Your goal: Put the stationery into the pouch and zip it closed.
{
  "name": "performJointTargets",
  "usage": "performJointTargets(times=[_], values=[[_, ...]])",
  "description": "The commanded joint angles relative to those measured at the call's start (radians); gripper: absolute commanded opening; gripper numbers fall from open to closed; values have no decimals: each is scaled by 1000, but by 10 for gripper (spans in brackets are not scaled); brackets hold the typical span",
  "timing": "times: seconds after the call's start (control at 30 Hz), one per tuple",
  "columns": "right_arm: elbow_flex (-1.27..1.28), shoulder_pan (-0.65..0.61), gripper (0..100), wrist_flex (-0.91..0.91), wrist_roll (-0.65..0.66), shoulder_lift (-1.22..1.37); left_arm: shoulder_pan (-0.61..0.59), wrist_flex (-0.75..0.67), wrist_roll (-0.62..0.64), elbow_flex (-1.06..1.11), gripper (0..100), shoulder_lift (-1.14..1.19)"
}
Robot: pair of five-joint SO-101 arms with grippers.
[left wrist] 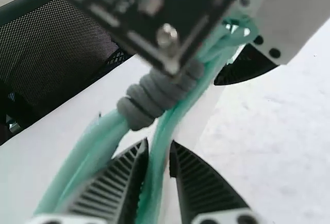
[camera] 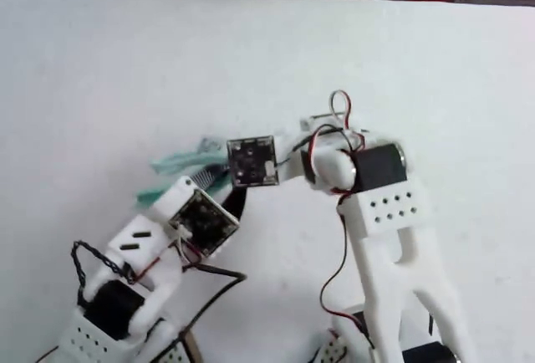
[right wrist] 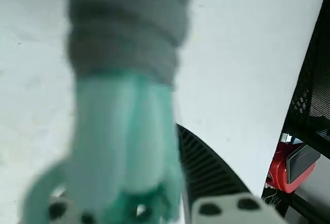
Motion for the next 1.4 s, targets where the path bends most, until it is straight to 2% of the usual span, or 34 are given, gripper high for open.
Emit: performJointTargets(times=[0.0,0.13,0.27,0.43,0.5,0.67,0.8,0.9,1.13,1.3,1.37], values=[[63,65,22,-5,-9,12,-7,-11,14,-129,23,-19],[144,68,22,-54,-12,16,-13,-2,14,-157,23,-19],[167,105,43,-124,-138,-25,-8,-3,12,-135,23,-18],[55,122,255,-120,-356,-208,-10,-68,12,-69,22,-18],[38,102,300,-96,-388,-306,-8,-72,12,-58,22,-18],[25,-28,259,77,-316,-607,-7,-69,12,-54,22,-18],[23,-84,226,65,-325,-799,-5,-64,12,-52,22,-18],[-3,-82,214,-18,-462,-857,10,-63,12,-46,22,-15],[-51,-84,207,-191,-813,-811,142,-71,12,17,22,-18],[-63,-90,211,-188,-1088,-743,163,-71,6,31,22,-18],[-104,-90,211,-136,-1197,-722,160,-72,5,34,22,-18]])
